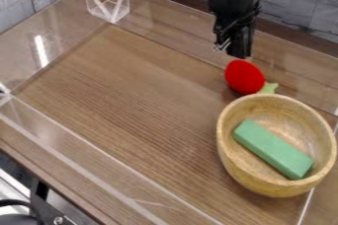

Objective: Move the red fruit to the left side of the table

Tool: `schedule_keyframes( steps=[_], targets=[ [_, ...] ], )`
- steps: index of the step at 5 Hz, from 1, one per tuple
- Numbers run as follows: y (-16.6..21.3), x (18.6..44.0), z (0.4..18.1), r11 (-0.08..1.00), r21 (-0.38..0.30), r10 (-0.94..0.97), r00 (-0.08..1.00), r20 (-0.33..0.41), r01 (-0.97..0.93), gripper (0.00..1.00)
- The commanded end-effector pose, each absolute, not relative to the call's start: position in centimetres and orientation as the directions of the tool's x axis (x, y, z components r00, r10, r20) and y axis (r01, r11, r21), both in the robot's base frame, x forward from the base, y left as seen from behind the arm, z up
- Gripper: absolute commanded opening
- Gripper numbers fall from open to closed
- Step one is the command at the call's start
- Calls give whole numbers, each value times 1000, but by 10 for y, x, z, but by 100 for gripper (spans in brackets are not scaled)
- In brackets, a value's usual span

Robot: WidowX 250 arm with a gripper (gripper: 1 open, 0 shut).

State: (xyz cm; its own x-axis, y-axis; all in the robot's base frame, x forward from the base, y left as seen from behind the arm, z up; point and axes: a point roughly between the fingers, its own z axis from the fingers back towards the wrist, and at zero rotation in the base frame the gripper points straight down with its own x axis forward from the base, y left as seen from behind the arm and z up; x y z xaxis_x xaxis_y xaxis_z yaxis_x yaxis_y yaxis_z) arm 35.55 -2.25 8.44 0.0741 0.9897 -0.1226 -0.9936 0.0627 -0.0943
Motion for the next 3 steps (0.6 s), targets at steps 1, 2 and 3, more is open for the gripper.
schedule_keyframes(
  steps=[1,2,3],
  targets=[
    [-15,367,109,79,-157,986,100,-132,-985,0],
    [-18,359,102,63,-144,990,79,-115,-988,100],
    [-21,352,97,47,-135,993,61,-102,-990,100]
  ],
)
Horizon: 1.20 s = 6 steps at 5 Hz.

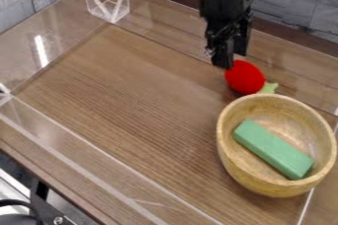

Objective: Move the red fruit to the left side of the table

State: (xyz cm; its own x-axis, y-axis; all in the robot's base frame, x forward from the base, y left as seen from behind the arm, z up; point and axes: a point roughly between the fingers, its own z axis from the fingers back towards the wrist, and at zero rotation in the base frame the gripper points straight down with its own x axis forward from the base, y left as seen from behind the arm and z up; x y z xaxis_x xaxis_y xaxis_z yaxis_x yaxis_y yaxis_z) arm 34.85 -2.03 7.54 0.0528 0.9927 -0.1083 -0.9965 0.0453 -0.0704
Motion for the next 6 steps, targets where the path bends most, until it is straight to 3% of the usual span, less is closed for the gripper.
schedule_keyframes(
  steps=[1,2,3,4,6],
  targets=[
    [-17,353,72,62,-127,993,74,-88,-990,100],
    [-12,355,51,76,-122,993,85,-76,-990,100],
    [-1,355,50,137,-122,986,146,-74,-983,0],
    [13,355,70,208,-140,969,224,-107,-968,0],
    [11,340,122,234,-198,946,270,-177,-952,0]
  ],
)
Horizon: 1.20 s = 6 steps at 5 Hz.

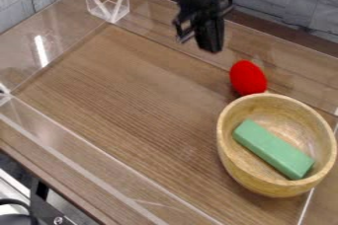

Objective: Move the red fruit to the left side of the table

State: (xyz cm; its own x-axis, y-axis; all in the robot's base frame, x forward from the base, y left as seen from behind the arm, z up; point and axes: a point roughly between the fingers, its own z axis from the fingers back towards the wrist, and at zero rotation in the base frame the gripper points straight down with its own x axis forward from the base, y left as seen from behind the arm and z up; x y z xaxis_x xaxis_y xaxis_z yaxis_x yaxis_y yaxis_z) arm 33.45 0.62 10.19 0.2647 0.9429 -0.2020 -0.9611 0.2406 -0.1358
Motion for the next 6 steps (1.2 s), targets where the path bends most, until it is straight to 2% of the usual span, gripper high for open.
schedule_keyframes(
  steps=[1,2,4,5,6],
  targets=[
    [-11,346,112,329,-204,913,366,-183,-922,0],
    [-30,355,95,401,-202,883,436,-176,-893,0],
    [28,353,177,310,-287,906,373,-199,-906,0],
    [14,357,155,282,-257,926,332,-178,-924,100],
    [-1,357,135,242,-218,944,281,-173,-945,100]
  ],
)
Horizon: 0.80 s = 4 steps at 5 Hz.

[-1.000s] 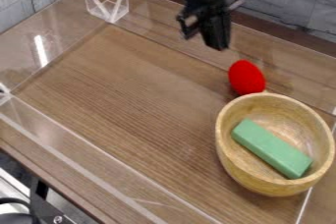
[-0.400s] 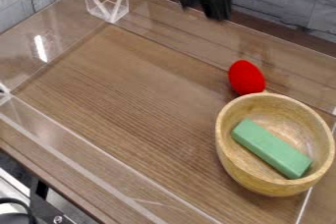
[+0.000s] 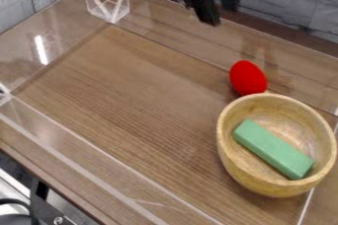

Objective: Move the red fruit to the left side of the table

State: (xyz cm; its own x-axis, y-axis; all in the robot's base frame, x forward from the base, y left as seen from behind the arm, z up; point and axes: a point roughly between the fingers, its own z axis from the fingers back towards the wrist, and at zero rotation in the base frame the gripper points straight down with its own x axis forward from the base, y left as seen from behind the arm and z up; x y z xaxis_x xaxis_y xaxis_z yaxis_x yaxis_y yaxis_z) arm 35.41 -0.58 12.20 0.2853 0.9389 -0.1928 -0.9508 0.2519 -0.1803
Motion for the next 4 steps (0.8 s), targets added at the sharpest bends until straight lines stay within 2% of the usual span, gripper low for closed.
schedule_keyframes(
  steps=[1,2,4],
  targets=[
    [-10,353,118,252,-188,948,281,-149,-949,100],
    [-10,349,103,252,-167,953,275,-127,-953,100],
    [-24,352,86,258,-159,957,274,-90,-953,100]
  ],
)
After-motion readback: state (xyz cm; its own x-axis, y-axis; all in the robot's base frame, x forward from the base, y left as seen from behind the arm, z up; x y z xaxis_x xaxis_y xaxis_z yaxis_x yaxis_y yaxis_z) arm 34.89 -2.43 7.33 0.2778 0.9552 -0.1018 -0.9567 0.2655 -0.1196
